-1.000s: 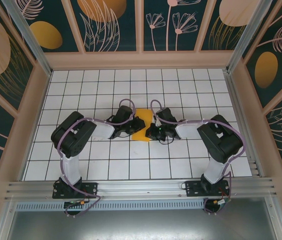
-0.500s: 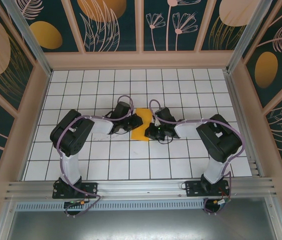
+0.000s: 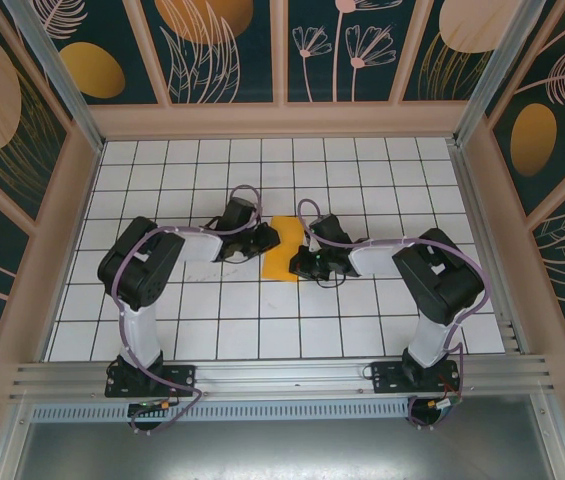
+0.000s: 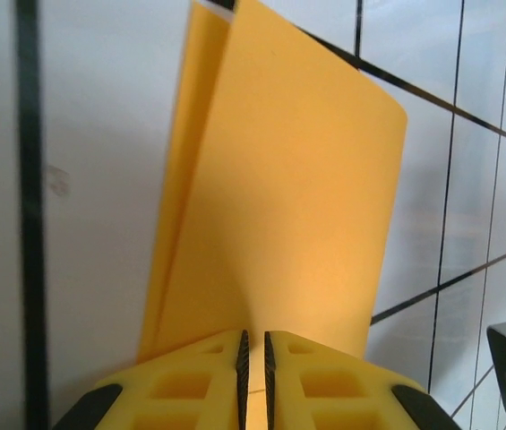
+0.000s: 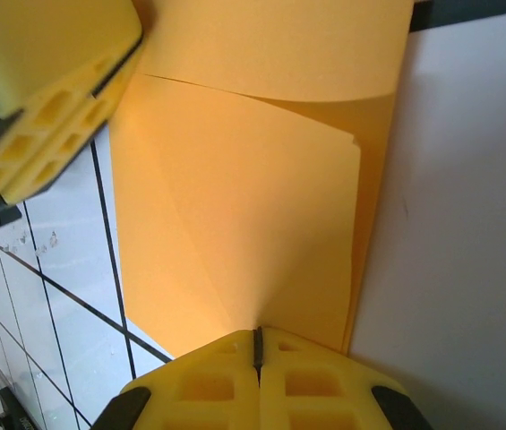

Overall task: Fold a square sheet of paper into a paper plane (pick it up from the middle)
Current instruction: Fold the triangle a second time at the center of the table.

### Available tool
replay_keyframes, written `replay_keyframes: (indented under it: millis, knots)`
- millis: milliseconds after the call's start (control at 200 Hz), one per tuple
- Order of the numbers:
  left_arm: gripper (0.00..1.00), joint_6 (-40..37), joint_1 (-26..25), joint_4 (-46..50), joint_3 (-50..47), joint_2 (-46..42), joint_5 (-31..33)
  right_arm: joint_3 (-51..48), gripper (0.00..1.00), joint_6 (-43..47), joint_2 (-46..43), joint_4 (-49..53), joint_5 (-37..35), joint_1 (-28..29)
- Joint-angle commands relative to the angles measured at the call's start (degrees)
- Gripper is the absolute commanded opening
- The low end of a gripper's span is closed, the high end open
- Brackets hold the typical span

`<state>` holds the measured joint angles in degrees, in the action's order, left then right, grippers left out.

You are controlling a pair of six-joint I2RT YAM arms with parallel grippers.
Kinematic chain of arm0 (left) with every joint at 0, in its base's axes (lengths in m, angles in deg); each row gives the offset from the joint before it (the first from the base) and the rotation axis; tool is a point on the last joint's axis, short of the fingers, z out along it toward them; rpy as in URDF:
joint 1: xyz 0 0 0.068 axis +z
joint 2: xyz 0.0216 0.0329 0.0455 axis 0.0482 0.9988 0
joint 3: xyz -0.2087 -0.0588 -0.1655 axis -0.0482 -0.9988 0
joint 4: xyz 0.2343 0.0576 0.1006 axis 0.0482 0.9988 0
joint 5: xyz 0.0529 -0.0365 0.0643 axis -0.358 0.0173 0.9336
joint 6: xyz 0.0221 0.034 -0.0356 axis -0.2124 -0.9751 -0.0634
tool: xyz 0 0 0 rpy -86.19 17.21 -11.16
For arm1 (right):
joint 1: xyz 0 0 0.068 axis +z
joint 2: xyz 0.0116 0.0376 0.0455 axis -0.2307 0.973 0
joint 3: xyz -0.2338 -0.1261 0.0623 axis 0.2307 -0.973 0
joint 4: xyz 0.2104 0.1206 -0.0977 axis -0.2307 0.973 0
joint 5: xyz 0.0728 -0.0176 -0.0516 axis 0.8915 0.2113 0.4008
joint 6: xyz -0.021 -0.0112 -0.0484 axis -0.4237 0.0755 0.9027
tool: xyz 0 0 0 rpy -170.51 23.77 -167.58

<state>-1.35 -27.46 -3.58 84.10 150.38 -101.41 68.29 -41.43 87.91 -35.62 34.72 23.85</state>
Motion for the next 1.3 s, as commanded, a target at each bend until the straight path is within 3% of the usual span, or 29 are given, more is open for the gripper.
replay_keyframes:
  millis: [0, 240, 415, 575, 836, 1101, 1291]
  knots:
    - [0.16, -3.82, 3.18, 5.96, 1.66, 1.74, 6.75, -2.57, 0.00, 1.72, 4.68, 11.10, -6.06, 0.74]
    - [0.17, -5.82, 4.56, 9.57, 4.22, -1.01, 7.56, -2.08, 0.00, 2.27, 4.52, 10.58, -5.29, 0.82]
    - [0.17, -3.23, 4.00, 1.07, 0.00, -7.14, -1.50, -0.94, 0.00, 2.28, 4.53, 10.63, -5.15, 0.87]
    - [0.13, -2.52, -0.12, -2.57, -0.74, -5.74, -8.15, -0.13, 0.00, 1.90, 4.38, 10.09, -4.74, 0.86]
    - [0.11, -1.05, -1.86, -4.84, -3.10, -1.04, -6.91, 1.91, 0.00, 1.77, 2.96, 9.74, -3.97, 0.87]
    - [0.10, -2.48, -1.86, -0.57, -2.91, 2.18, -1.95, 5.18, 0.00, 1.68, -1.22, 8.07, -0.45, 1.05]
    - [0.10, -2.73, -1.86, -0.17, -3.10, 1.92, -1.77, 8.91, 0.00, 1.42, 1.69, 7.53, 0.93, 1.04]
